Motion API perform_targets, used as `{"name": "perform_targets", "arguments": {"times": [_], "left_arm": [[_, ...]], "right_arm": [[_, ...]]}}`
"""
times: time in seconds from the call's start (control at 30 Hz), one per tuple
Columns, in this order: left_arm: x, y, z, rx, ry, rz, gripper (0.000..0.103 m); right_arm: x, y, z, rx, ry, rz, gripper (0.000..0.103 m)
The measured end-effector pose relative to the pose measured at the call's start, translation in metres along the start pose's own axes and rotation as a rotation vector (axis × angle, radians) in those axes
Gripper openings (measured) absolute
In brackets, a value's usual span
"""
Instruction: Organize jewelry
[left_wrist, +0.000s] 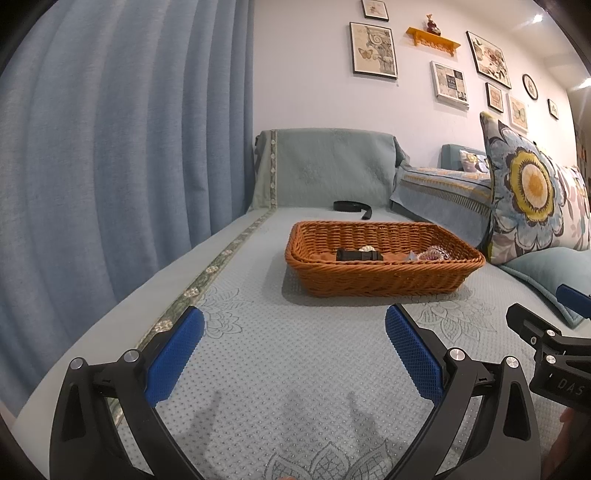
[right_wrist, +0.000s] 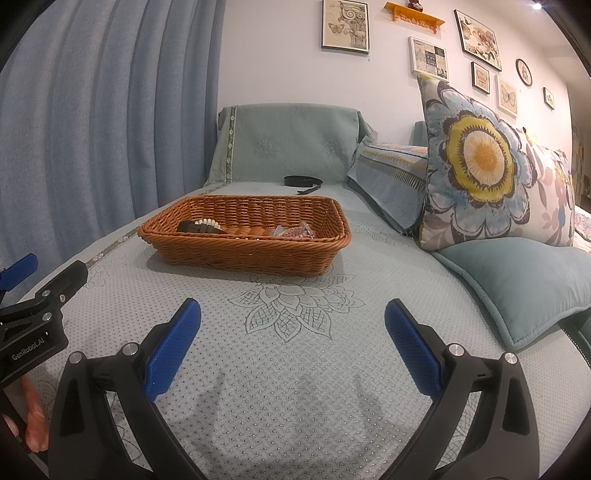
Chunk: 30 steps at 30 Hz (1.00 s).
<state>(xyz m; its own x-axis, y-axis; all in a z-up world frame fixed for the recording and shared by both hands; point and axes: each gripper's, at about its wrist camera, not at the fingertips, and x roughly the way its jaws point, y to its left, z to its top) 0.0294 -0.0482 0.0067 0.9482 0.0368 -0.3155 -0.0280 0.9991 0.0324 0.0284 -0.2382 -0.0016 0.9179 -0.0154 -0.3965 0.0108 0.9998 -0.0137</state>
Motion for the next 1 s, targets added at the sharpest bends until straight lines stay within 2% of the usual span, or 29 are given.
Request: {"name": "perform_targets", "arguments": {"times": [1.0], "left_arm": [[0.0054, 0.0015, 0.0011, -0.006, 0.019, 0.004, 0.095]], "right_arm": [[-0.0004, 0.0028, -0.0010, 0.003, 0.002, 0.000, 0.095]]}}
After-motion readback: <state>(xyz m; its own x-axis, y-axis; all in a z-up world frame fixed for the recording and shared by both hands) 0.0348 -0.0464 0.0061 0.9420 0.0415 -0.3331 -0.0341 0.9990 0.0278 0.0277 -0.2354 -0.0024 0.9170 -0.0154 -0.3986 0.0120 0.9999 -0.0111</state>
